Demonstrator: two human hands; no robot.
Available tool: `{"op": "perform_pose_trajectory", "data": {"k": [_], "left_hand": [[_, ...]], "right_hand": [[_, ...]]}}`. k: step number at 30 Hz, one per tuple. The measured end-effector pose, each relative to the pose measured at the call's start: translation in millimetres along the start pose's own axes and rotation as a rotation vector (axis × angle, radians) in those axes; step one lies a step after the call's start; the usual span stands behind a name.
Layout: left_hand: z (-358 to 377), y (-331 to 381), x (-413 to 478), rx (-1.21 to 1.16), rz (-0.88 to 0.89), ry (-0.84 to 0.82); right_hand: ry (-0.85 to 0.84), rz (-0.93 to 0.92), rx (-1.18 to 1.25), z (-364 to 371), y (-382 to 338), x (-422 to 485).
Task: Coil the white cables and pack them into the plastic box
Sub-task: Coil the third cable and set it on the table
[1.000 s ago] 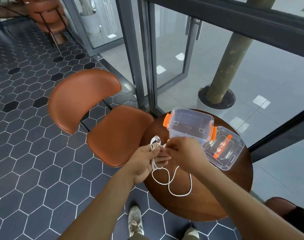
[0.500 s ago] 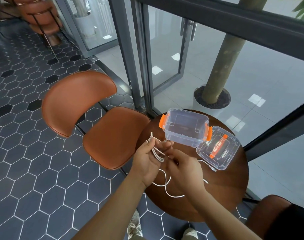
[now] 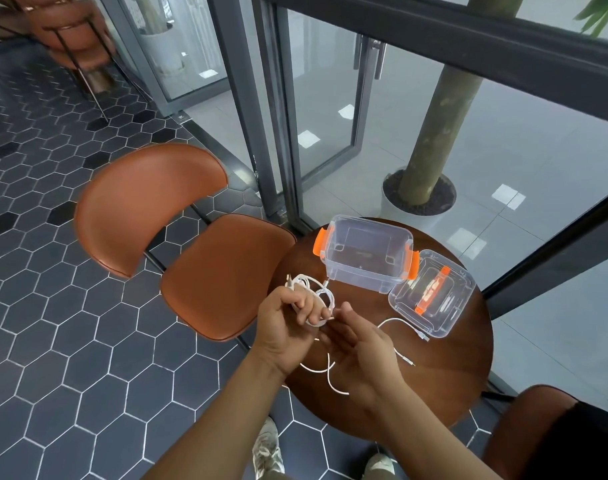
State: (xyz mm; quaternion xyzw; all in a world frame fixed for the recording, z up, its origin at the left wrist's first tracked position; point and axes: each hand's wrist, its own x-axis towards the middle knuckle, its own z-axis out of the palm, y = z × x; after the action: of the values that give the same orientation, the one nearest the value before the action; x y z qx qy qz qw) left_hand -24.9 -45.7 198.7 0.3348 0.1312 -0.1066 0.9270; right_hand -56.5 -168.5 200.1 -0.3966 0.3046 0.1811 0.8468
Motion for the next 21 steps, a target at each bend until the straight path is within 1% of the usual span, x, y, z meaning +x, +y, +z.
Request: {"op": "perform_pose_trajectory", "data": {"k": [7, 13, 17, 19, 21], "left_hand": [[-0.1, 1.0, -3.2, 0.01, -0.118, -0.089], [11.8, 11.7, -0.7, 0.159, -0.269, -0.079], [20.3, 23.5, 3.5, 0.244, -0.33, -0.096], [20.4, 29.7, 6.5, 0.362, -0.339, -0.094], [16.2, 36.1, 8.1, 0.644, -0.307, -0.039]], "right_hand": [[0.028, -0.062, -0.083, -2.3, -12.6, 7.4], [0.058, -0.044, 0.042, -9.5, -9.5, 7.7], [0.089, -0.068, 0.067, -7.3, -5.4, 9.5], [0.093, -0.078, 0.079, -5.4, -8.4, 8.9], [0.096, -0.12, 0.064, -7.4, -13.9, 9.7]]}}
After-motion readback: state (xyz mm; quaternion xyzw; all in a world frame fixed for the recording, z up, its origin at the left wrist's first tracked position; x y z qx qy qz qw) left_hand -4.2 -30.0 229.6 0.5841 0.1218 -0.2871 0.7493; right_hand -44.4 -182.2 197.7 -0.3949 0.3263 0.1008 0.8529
